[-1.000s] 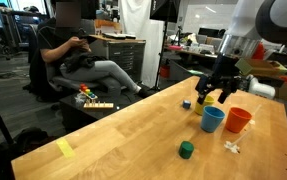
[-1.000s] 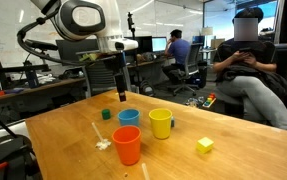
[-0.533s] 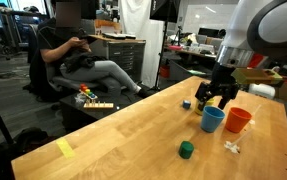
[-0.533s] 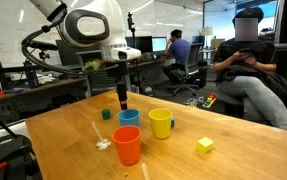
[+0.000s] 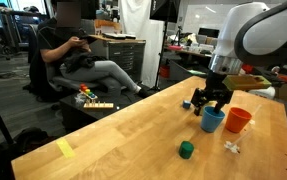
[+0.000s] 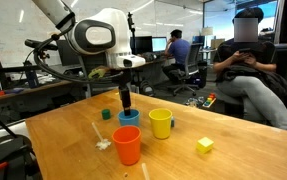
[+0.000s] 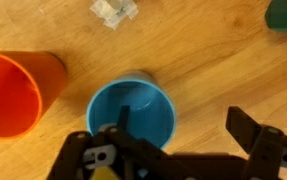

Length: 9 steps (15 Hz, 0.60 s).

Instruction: Stack the three cups

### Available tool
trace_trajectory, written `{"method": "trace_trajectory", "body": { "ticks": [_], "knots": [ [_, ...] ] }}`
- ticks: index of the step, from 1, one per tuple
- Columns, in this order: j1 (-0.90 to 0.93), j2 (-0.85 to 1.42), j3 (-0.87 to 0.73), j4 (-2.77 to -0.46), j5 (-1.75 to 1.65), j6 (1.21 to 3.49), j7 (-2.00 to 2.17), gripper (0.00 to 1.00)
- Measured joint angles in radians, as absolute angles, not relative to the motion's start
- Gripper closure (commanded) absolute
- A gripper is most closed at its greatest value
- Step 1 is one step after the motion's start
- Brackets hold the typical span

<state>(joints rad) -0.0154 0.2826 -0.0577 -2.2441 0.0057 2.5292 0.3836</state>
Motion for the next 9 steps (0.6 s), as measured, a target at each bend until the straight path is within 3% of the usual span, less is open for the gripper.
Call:
{"method": "trace_trajectory", "body": {
  "ticks": [3,9],
  "knots": [
    [-0.013,0.305,-0.058,-2.226,0.006,2.529,0.384,0.58],
    [-0.009,0.315,-0.058,-2.219,0.014,2.523,0.385,1.0]
  ]
}}
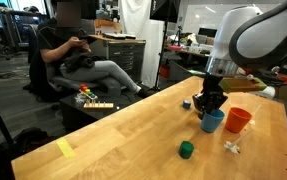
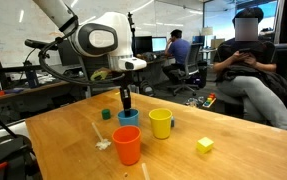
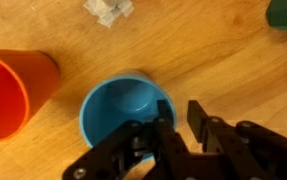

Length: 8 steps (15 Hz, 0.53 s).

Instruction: Stack the three cups

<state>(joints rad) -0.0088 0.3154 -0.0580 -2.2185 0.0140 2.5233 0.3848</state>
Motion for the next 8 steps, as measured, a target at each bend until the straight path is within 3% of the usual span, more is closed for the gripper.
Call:
{"method": "trace_trajectory", "body": {
  "ticks": [8],
  "knots": [
    [0.008,0.264,-0.057,-2.243,0.022,2.489,0.385,0.99]
  ]
}}
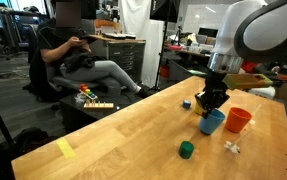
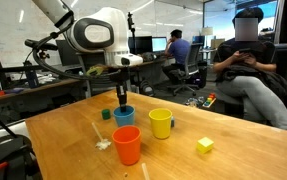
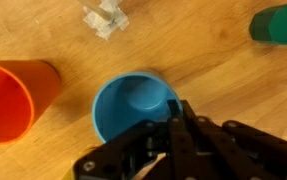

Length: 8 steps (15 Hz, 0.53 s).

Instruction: Stack the three cups

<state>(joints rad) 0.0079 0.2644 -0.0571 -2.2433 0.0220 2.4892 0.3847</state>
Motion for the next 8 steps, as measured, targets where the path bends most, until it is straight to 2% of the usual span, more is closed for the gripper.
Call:
{"method": "trace_trajectory", "body": {
  "ticks": [8],
  "knots": [
    [0.02,0.151,-0.06,-2.245,-0.052,2.339,0.453,0.99]
  ]
}}
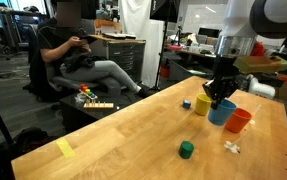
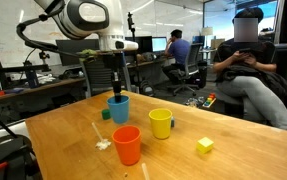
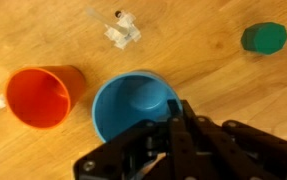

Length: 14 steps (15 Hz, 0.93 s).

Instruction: Stack the three cups

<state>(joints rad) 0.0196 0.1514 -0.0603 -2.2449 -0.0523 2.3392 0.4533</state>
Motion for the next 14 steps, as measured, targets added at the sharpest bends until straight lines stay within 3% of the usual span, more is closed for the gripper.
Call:
{"method": "trace_trajectory", "body": {
  "ticks": [14],
  "knots": [
    [-0.097,-0.083,-0.098,-2.314,-0.14,2.2,0.483,0.99]
  ]
}}
